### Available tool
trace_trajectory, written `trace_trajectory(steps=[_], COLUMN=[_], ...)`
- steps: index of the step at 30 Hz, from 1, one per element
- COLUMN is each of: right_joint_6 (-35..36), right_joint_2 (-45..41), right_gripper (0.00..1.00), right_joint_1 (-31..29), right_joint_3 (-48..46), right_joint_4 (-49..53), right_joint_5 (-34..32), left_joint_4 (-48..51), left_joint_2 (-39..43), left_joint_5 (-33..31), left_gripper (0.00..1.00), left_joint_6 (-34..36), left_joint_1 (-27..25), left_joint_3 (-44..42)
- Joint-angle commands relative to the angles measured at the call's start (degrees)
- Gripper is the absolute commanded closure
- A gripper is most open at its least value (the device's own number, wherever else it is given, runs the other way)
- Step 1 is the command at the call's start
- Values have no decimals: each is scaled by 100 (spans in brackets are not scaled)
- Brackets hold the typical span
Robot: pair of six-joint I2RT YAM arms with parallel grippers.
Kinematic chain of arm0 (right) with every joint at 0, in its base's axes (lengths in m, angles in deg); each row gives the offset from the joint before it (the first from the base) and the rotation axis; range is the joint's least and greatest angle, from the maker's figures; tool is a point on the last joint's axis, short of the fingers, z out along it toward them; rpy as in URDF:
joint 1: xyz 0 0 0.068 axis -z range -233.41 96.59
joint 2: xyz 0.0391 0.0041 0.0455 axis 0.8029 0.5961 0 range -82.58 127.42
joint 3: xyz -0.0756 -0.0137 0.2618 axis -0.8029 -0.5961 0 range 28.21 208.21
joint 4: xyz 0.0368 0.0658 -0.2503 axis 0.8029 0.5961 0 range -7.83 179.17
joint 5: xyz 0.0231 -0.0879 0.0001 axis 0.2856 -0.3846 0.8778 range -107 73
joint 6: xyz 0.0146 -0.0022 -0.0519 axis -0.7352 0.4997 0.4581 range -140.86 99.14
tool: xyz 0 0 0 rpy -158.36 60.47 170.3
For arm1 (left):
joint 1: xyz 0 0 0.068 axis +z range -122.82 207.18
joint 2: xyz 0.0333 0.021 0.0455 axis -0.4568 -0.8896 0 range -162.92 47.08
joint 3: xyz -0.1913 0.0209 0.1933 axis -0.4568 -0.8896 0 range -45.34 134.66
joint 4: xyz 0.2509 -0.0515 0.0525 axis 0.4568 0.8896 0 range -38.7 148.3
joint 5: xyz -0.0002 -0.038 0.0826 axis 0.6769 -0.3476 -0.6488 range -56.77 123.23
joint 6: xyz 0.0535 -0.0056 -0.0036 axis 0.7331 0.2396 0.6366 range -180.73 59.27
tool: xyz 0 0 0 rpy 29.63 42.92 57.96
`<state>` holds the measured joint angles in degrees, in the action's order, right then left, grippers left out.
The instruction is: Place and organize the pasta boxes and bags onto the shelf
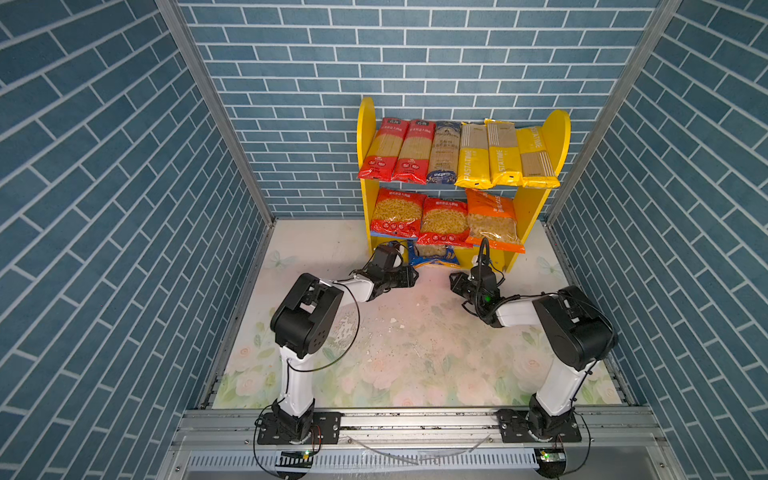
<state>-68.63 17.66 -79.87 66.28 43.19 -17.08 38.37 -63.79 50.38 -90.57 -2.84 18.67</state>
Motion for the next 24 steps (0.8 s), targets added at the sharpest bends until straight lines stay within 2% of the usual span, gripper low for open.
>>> trace_trajectory(steps=[1, 5, 9, 12, 14, 16, 18, 20, 22, 24], right_joint_6=[-107, 229, 945, 1649, 2215, 2800, 3321, 4011, 4719, 4585], right_joint_2=[-711, -1746, -3475, -4839, -5552, -5980, -6121, -6131, -6031, -5794], right_gripper=[70, 70, 68, 60, 53, 48, 45, 44, 43, 43], right_joint_1=[-37, -133, -140, -82, -38, 99, 299, 486, 712, 999], right_joint_3=[-628, -1213, -1522, -1509, -1542, -1457, -1317, -1438, -1940, -2246], right_joint_4=[-163, 486, 2198, 3640, 4084, 4433, 4568, 4062, 2754, 1994], right_joint_5=[-9, -172, -769, -1624, -2265, -3200, -4077, -4824, -5022, -4829], left_joint_4=[-266, -193, 518, 974, 1269, 1565, 1547, 1132, 591, -27], left_joint_2=[836, 1973, 3458, 4764, 5629, 6446, 6969, 7192, 7144, 6946], left_joint_5=[-260, -751, -1669, -2475, -3017, -3645, -4609, -5720, -6380, -6484], left_gripper=[36, 33, 31, 31, 27, 20, 13, 10, 9, 8], left_joint_6=[74, 166, 568, 1147, 1688, 2335, 2788, 3089, 3153, 3070], left_joint_1=[-62, -151, -281, -384, -428, -427, -412, -357, -135, 180], left_joint_3=[-705, -1698, -2511, -3124, -3416, -3538, -3679, -3993, -4392, -4745])
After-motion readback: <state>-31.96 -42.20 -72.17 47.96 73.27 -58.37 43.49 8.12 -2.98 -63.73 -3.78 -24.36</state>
